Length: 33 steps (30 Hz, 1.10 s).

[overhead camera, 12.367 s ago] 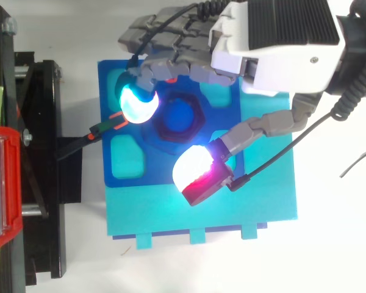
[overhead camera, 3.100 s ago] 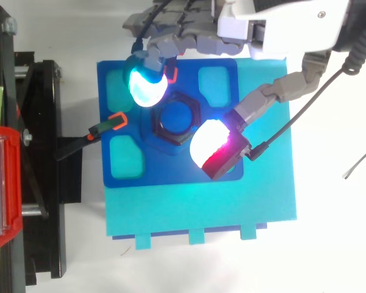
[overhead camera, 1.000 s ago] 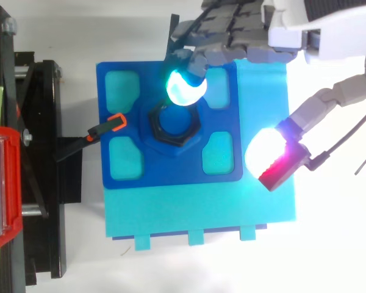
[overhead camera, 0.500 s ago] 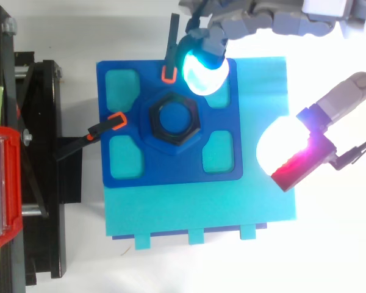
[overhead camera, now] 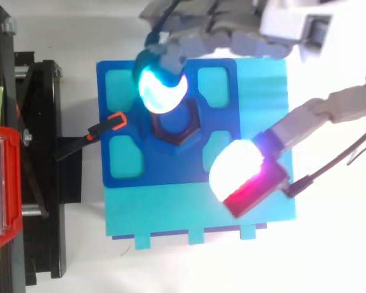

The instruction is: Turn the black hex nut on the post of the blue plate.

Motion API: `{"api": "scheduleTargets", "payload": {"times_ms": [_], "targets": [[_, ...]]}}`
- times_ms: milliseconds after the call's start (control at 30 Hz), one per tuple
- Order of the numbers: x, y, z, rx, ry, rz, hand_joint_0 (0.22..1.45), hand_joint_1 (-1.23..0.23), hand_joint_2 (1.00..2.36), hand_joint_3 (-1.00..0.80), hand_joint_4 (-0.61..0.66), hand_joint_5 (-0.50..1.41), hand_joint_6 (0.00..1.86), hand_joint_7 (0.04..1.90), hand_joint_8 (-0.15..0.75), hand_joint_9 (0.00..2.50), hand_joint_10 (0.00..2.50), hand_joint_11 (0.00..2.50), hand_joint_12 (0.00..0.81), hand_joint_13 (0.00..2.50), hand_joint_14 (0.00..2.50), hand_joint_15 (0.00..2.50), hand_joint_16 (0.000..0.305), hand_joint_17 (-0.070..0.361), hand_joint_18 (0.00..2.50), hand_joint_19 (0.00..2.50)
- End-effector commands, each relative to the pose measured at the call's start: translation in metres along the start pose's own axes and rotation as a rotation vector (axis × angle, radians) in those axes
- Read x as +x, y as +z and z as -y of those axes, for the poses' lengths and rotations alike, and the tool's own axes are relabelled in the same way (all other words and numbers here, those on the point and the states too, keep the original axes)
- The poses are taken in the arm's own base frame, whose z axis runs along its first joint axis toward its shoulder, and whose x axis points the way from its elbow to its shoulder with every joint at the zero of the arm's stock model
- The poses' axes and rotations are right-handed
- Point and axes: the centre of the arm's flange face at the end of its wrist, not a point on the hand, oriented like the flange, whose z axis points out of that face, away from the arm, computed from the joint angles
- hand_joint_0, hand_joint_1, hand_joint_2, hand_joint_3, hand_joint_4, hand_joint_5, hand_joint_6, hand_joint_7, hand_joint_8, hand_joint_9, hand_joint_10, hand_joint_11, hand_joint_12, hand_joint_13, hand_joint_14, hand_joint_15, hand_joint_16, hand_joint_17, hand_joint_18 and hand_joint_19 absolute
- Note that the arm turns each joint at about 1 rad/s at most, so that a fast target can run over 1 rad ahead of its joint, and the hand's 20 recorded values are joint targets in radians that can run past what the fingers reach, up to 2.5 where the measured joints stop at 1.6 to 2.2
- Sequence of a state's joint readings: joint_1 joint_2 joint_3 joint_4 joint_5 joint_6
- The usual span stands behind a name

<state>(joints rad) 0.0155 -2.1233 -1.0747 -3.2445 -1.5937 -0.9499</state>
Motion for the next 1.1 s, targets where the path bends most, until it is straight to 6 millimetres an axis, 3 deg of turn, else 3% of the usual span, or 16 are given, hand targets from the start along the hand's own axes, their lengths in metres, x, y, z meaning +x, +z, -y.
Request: {"api": "scheduleTargets", "payload": {"times_ms": [0, 200, 400, 533, 733, 1067], "targets": [[0.018, 0.016, 0.003, -0.012, 0.011, 0.004, 0.45, -0.47, 1.00, -0.50, 0.45, -0.25, 0.50, 0.69, 0.433, 0.23, 0.00, 0.00, 0.531, 0.27, 0.00, 0.33, 0.066, 0.148, 0.07, 0.23], [0.046, 0.040, 0.017, -0.019, 0.028, 0.001, 0.45, -0.51, 1.00, -0.50, 0.42, -0.25, 0.50, 0.70, 0.429, 0.22, 0.00, 0.00, 0.533, 0.26, 0.00, 0.33, 0.066, 0.148, 0.06, 0.24], [0.048, 0.044, 0.014, -0.036, 0.030, 0.015, 0.44, -0.62, 1.00, -0.50, 0.30, -0.27, 0.50, 0.77, 0.404, 0.13, 0.00, 0.00, 0.531, 0.17, 0.00, 0.33, 0.066, 0.148, 0.00, 0.25], [0.056, 0.046, 0.018, -0.031, 0.028, 0.007, 0.37, -0.70, 1.00, -0.50, 0.30, -0.27, 0.50, 0.77, 0.408, 0.12, 0.00, 0.00, 0.554, 0.19, 0.00, 0.28, 0.072, 0.163, 0.00, 0.19], [0.056, 0.046, 0.026, -0.030, 0.030, 0.010, 0.35, -0.76, 1.00, -0.50, 0.30, -0.27, 0.50, 0.76, 0.409, 0.12, 0.00, 0.00, 0.557, 0.20, 0.01, 0.27, 0.074, 0.166, 0.02, 0.18], [0.072, 0.041, 0.042, -0.015, 0.037, -0.013, 0.36, -0.62, 1.00, -0.50, 0.42, -0.25, 0.50, 0.79, 0.437, 0.15, 0.00, 0.00, 0.567, 0.21, 0.00, 0.31, 0.074, 0.166, 0.02, 0.23]]}}
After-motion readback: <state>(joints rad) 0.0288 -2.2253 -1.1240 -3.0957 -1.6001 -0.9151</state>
